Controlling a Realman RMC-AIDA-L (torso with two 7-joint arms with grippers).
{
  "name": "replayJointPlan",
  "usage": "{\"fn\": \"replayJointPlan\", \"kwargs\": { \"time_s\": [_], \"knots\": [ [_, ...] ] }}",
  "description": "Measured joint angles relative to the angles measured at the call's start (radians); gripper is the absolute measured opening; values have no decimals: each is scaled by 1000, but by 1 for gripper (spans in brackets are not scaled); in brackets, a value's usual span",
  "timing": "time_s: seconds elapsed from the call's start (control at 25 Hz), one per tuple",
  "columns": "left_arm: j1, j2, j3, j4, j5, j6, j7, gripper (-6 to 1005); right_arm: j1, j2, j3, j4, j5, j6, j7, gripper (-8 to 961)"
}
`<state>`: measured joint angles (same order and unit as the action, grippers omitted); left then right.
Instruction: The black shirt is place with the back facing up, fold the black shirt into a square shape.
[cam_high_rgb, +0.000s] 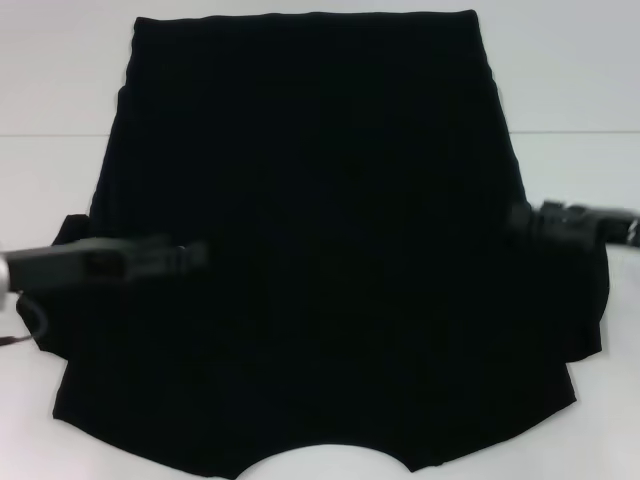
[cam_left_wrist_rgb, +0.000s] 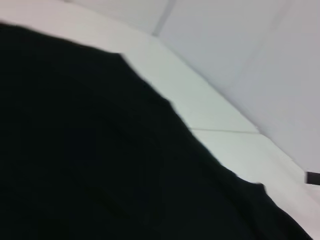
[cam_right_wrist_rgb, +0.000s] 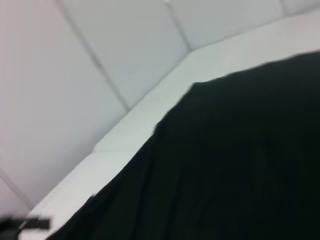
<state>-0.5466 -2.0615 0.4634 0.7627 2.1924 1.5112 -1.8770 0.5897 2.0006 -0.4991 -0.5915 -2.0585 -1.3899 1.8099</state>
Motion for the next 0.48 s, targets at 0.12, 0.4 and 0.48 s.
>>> {"fn": "replayJointPlan", "kwargs": {
  "time_s": [0.12, 0.4, 0.48],
  "knots": [
    [1, 22, -38, 56, 75, 7, -212, 927, 30, -64, -3, -3, -2, 19, 159, 930],
    [-8, 54, -208, 75, 233, 11, -442, 848, 65, -166, -18, -5, -7, 100, 410, 927],
    [1, 56, -242, 75, 240, 5, -447, 796, 68, -176, -19, -10, -7, 101, 428, 926]
  ]
}}
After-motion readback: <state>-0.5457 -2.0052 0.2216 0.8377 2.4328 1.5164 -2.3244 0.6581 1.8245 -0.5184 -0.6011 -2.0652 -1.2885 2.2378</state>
